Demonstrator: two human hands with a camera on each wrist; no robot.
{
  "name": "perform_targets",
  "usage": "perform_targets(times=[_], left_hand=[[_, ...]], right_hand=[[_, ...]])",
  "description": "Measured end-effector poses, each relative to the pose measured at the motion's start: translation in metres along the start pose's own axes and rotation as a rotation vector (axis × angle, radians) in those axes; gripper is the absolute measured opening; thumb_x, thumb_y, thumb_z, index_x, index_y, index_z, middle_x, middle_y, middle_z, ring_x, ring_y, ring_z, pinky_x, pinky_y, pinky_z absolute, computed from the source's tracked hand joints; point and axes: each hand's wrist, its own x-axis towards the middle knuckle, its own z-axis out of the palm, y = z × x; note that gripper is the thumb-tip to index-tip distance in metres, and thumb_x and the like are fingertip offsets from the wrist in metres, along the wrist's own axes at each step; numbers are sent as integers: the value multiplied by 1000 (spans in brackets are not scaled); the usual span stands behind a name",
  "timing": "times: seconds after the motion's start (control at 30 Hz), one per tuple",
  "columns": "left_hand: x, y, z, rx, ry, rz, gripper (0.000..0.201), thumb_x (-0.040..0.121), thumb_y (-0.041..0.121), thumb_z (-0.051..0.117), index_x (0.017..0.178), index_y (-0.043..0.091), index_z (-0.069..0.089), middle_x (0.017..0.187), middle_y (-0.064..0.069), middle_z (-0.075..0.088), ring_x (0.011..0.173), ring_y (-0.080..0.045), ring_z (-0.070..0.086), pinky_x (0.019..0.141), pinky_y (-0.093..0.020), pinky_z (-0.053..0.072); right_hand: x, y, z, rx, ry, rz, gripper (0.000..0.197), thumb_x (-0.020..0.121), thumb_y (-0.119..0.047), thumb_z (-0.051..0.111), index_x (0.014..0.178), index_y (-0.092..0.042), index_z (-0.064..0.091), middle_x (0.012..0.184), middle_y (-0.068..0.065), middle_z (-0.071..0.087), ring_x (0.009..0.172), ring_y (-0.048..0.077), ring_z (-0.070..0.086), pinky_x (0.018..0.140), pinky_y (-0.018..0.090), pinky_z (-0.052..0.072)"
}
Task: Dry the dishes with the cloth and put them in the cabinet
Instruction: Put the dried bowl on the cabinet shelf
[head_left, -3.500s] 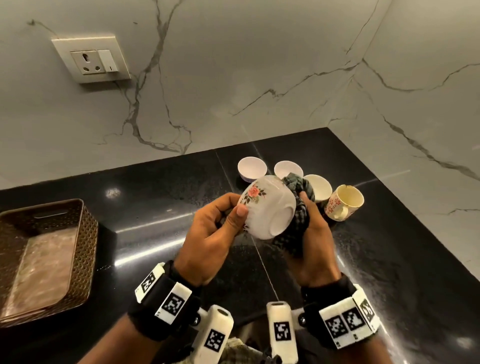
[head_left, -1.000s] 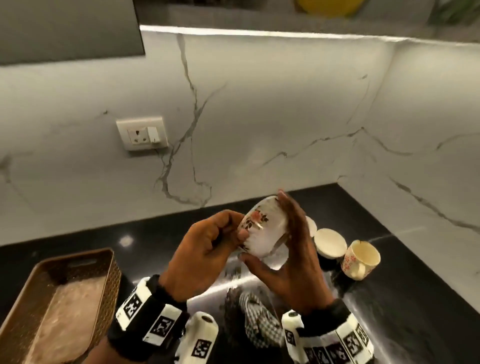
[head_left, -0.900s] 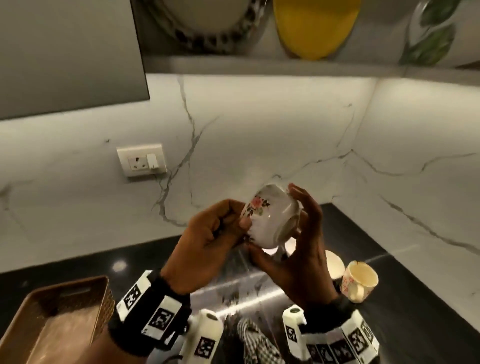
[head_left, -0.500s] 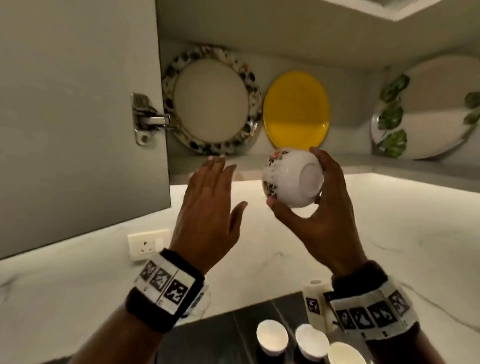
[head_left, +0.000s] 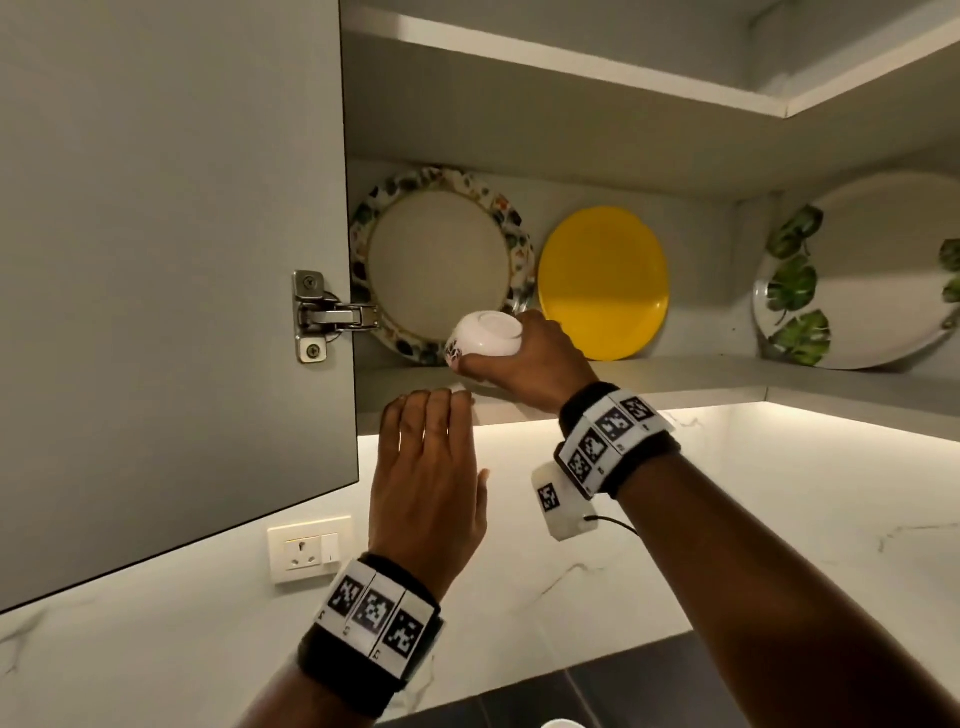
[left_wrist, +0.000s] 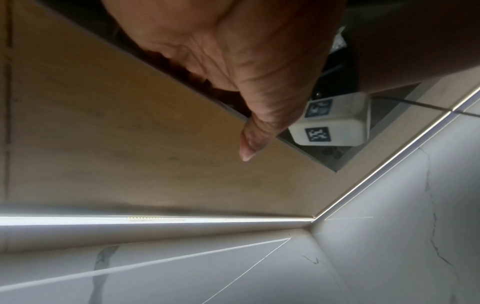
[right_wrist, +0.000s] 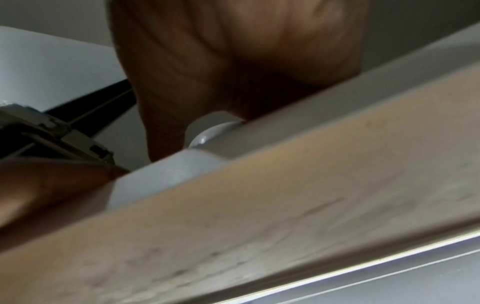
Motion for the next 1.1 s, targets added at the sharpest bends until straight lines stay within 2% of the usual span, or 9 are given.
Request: perform_targets(times=[0.03,0.13,0.3,0.43,0.53,0.7,0.87,1.0,1.1], left_hand=[[0,0,1,2,3,-5,82,79,43,78,143,2,46,140,-21,53,132,-38,48,119,-51,32],[-1,1,5,-2,26,-16,84,77,43,80,143,3,46,141,-21,53,133,-38,48,120,-50,29],[0,4,12,-9,70,-30,85,77,43,79,143,2,46,141,-22,52,133,-39,46,120,-50,24],[-1,5,16,-11,84,-42,82,80,42,76,144,1,46,143,-23,51,135,-40,46,121,-50,23],[-1,4,16,-15,80,-47,80,83,42,73,145,1,46,144,-23,51,135,-41,46,121,-51,26],[-1,1,15,-19,82,-34,80,81,42,75,144,2,47,144,-23,52,135,-40,48,120,-48,21],[-1,0,13,-23,61,-16,84,79,43,78,145,2,46,145,-23,52,135,-40,49,121,-48,22],[-4,-1,10,-42,64,10,86,80,42,78,147,2,43,148,-22,49,138,-38,46,122,-49,24],[-6,-3,1,-54,78,53,89,83,39,74,153,0,35,155,-23,40,145,-38,36,125,-50,21]], right_hand=[[2,-1,5,-15,-25,9,119,39,-85,66,139,-23,49,135,1,57,120,25,58,100,44,52],[4,-2,14,-92,-73,4,114,47,-86,68,140,-22,47,137,2,57,121,27,57,100,45,51],[6,1,18,-148,-117,21,115,45,-93,57,137,-25,47,135,1,60,120,29,57,99,48,51],[5,4,18,-180,-127,31,104,56,-91,61,136,-26,49,135,2,61,121,30,56,101,48,50],[4,3,18,-200,-128,45,103,57,-92,60,135,-26,52,133,2,62,120,30,57,101,47,50],[4,2,20,-235,-151,52,103,59,-94,57,136,-26,52,133,3,62,119,31,57,101,48,50],[2,0,18,-247,-165,57,118,46,-101,44,136,-25,52,133,4,63,119,32,56,101,49,50],[-7,2,16,-271,-86,15,100,62,-97,50,129,-24,55,127,5,65,118,31,56,97,49,52],[-21,5,11,-178,52,-116,75,78,-80,60,126,-23,60,124,2,67,118,27,55,92,45,53]])
